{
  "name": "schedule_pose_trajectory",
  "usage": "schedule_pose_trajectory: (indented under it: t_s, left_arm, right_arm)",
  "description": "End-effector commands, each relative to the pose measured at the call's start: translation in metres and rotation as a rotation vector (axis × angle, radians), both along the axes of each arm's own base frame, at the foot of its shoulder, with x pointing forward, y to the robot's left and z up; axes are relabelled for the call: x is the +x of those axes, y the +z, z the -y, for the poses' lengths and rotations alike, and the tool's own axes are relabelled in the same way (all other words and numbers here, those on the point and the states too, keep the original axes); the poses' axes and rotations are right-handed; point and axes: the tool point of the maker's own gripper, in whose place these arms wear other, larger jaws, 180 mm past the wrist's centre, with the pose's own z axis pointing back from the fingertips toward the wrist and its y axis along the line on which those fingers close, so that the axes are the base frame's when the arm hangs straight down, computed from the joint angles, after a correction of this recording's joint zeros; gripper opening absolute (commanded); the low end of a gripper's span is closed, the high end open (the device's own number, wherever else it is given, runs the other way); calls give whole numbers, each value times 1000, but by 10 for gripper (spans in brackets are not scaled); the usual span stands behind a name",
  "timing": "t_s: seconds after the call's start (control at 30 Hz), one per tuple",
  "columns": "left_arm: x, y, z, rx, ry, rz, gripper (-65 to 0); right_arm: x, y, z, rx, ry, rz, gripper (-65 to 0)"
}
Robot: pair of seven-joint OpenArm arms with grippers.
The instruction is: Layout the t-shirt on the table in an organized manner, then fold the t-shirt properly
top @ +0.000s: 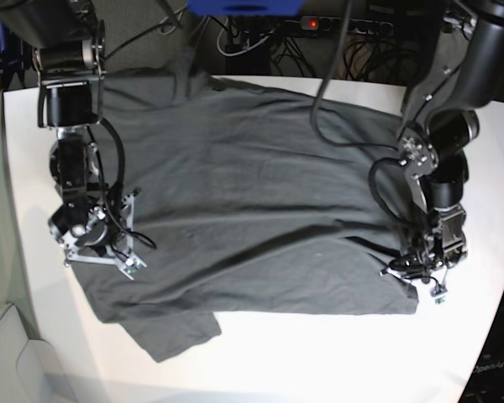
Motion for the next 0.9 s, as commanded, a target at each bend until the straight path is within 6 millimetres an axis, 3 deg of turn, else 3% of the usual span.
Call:
schedule_pose_trajectory:
  t_s: [0.0, 0.13, 0.4, 0.67, 0.77, 0.87]
  left_arm:
    - [3, 6, -3, -13, -6, -16, -646]
    - [15, 24, -12, 0, 3, 20, -646]
    - [15, 48, -61, 65, 105, 46, -646]
    - [6, 49, -82, 86, 130, 27, -647]
    - [-5, 41, -80, 58, 128, -51, -647]
    - [-6, 48, -77, 45, 112, -81, -647]
  right_arm:
    - [14, 17, 3, -1, -2, 53, -650]
    - [14, 17, 1, 2, -1, 54, -649]
    - [19, 18, -11, 44, 21, 85, -648]
    - [20, 19, -14, 47, 23, 86, -648]
    - [20, 19, -12, 44, 23, 87, -648]
    - [20, 19, -12, 44, 23, 87, -648]
